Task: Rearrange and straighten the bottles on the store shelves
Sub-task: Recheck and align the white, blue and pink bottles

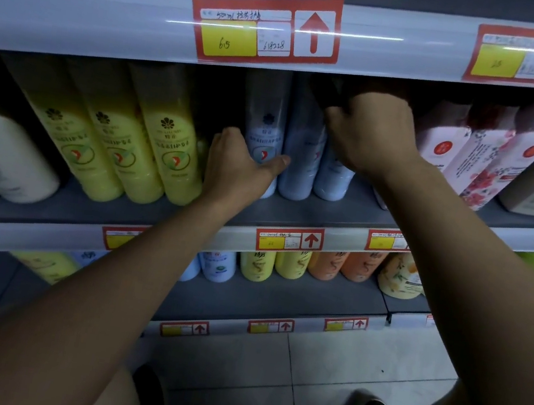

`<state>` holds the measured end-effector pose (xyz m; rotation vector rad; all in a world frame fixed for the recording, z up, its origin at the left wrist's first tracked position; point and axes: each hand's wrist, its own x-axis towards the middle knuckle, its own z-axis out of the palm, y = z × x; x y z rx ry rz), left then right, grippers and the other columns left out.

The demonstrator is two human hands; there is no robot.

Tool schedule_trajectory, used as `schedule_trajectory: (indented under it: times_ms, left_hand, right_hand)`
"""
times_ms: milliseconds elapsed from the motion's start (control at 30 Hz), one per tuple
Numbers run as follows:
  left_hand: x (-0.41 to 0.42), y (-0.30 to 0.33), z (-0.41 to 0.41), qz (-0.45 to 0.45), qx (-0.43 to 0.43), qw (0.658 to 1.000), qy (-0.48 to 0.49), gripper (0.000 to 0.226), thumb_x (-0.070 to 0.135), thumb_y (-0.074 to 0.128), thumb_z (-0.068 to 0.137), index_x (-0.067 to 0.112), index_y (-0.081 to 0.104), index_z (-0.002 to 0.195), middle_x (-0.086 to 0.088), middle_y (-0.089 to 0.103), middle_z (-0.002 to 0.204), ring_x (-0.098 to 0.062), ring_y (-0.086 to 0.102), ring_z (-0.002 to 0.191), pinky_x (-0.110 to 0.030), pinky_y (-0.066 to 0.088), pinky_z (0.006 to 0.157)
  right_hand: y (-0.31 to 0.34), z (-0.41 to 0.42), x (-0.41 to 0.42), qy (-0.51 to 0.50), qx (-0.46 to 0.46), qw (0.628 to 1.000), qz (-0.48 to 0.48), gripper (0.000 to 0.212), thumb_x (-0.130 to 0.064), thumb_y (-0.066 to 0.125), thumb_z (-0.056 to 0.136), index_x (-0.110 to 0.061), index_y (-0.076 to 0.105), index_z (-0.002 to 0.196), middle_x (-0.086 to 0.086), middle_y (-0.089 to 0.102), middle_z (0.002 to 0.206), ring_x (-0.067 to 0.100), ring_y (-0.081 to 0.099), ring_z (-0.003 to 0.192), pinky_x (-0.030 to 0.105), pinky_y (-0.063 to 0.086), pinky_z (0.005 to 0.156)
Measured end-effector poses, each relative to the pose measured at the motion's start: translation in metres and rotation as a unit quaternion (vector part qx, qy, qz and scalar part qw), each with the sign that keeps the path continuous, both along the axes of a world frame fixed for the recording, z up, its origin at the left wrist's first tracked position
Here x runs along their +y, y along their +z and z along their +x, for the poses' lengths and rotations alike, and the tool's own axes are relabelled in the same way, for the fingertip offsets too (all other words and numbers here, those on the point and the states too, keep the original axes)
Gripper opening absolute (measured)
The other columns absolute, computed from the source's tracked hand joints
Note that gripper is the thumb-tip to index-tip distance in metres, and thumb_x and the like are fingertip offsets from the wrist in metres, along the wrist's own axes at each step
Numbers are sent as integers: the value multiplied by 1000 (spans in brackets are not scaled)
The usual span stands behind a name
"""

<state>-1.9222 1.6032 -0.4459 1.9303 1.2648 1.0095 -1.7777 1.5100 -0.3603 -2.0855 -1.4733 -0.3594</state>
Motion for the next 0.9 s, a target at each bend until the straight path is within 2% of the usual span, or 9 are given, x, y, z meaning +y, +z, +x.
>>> schedule_trajectory:
  times_ms: [167,267,333,433,500,567,667,767,900]
  left_hand:
    - [-2,0,0,-2,-3,1000,-1,59,46,91,75,11,54,105,-11,59,113,-30,62,109,-34,50,83]
    - [-2,1,-1,1,-4,1000,-2,62,42,90,77,4,57,113,-14,61,119,-30,62,112,-39,53,89]
    - [-2,1,-2,-1,-6,1000,-4,61,40,89,79,4,57,116,-13,62,121,-29,62,114,-42,54,93]
    - [-1,1,-2,-5,-7,1000,-4,60,41,89,79,6,57,115,-12,64,120,-28,64,112,-44,56,92]
    - [-1,1,-3,-7,-8,1000,-6,59,41,89,78,7,57,114,-11,65,119,-28,65,111,-43,56,90]
    - [-1,1,-4,-12,-4,1000,-11,59,40,90,78,8,56,114,-10,65,120,-26,65,110,-39,55,88]
    - [-1,0,-5,-21,-1,1000,-18,59,38,92,76,11,55,113,-8,66,121,-24,66,109,-34,53,84]
    - [-2,-2,-6,-17,11,1000,-17,57,36,92,76,14,52,110,-8,66,120,-23,66,107,-32,51,81]
    - [-3,-2,-7,-15,18,1000,-19,54,33,91,77,15,50,107,-9,66,120,-24,66,106,-32,50,80]
  right_hand:
    - [-1,3,2,6,6,1000,20,46,-46,48,100,-5,63,115,26,65,113,50,58,99,47,49,82]
    - [-1,3,2,2,10,1000,23,47,-48,52,103,-3,64,113,27,66,111,50,59,99,47,50,83]
    - [-4,4,2,5,8,1000,18,45,-47,53,104,-4,63,92,22,64,89,46,59,86,41,45,73]
    - [-14,1,-7,0,12,999,42,57,-52,48,103,-17,40,59,6,43,57,34,49,59,39,37,60]
    - [-24,3,-15,-19,22,997,74,53,-51,51,99,-11,45,64,11,50,65,34,51,66,45,41,65]
    - [-37,6,-22,-53,34,994,86,43,-42,63,96,-1,54,89,21,55,91,40,52,89,46,36,78]
    - [-47,8,-29,-56,132,985,93,49,-29,75,89,2,47,114,23,53,117,42,53,113,44,42,91]
    - [-55,8,-31,-57,231,969,65,50,-26,78,85,-10,39,113,16,61,121,32,61,110,42,50,91]
    - [-74,16,-34,-39,282,959,12,54,-21,79,86,-9,46,127,6,71,123,27,68,114,38,55,95]
